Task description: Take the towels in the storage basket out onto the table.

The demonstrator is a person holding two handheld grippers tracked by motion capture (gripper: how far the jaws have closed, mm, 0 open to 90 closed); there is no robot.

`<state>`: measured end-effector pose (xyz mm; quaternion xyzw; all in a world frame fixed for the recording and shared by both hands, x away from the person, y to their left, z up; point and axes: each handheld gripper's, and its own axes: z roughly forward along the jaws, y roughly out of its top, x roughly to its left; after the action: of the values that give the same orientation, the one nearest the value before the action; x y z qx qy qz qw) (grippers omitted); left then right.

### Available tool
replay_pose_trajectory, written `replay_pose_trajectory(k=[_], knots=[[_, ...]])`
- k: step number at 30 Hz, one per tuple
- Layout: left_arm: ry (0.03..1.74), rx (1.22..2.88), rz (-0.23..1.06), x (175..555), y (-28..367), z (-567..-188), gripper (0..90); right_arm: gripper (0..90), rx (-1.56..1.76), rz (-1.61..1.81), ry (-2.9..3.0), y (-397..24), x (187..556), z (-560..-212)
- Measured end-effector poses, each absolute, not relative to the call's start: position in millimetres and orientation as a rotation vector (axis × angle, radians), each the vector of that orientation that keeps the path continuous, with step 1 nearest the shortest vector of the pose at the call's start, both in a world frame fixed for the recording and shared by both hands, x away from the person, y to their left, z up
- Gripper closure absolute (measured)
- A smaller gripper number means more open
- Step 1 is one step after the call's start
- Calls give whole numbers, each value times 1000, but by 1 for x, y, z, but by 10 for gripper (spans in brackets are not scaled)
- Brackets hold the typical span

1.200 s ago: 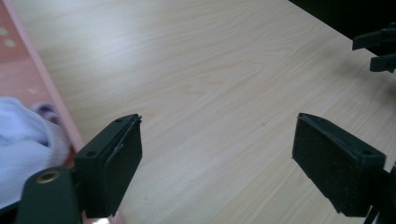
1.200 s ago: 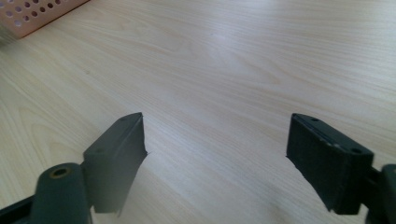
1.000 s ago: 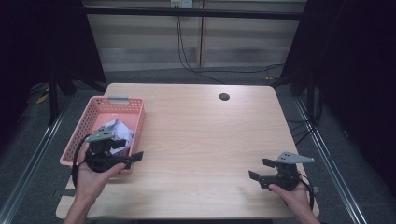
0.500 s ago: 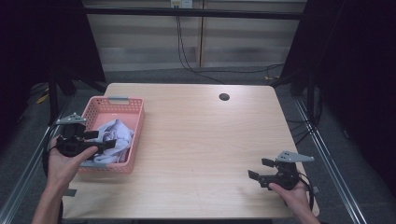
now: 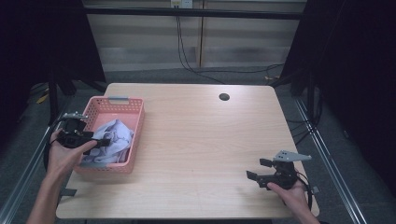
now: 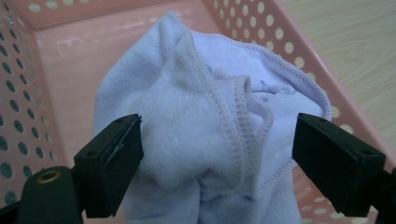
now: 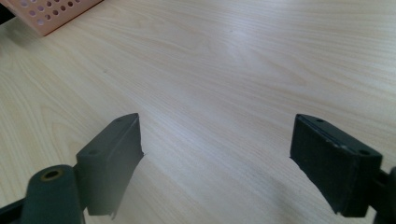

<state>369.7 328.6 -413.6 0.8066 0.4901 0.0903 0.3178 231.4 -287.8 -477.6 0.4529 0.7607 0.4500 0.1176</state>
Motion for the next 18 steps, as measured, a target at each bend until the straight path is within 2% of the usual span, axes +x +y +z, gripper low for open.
replay_pose_trajectory(k=[8, 10, 11, 12, 18], knots=[[1333, 2275, 130, 390, 317, -430, 122, 169, 1304, 1314, 2240, -285, 231, -478], [1346, 2296, 93, 390, 306, -429, 60, 168, 1306, 1318, 2242, -285, 231, -477], [1298, 2335, 87, 390, 301, -429, 0, 168, 1307, 1319, 2239, -285, 231, -477], [1287, 2390, 151, 388, 292, -430, 0, 168, 1308, 1322, 2237, -285, 231, -477], [1343, 2453, 93, 400, 289, -441, 0, 168, 1300, 1326, 2251, -284, 230, -477]])
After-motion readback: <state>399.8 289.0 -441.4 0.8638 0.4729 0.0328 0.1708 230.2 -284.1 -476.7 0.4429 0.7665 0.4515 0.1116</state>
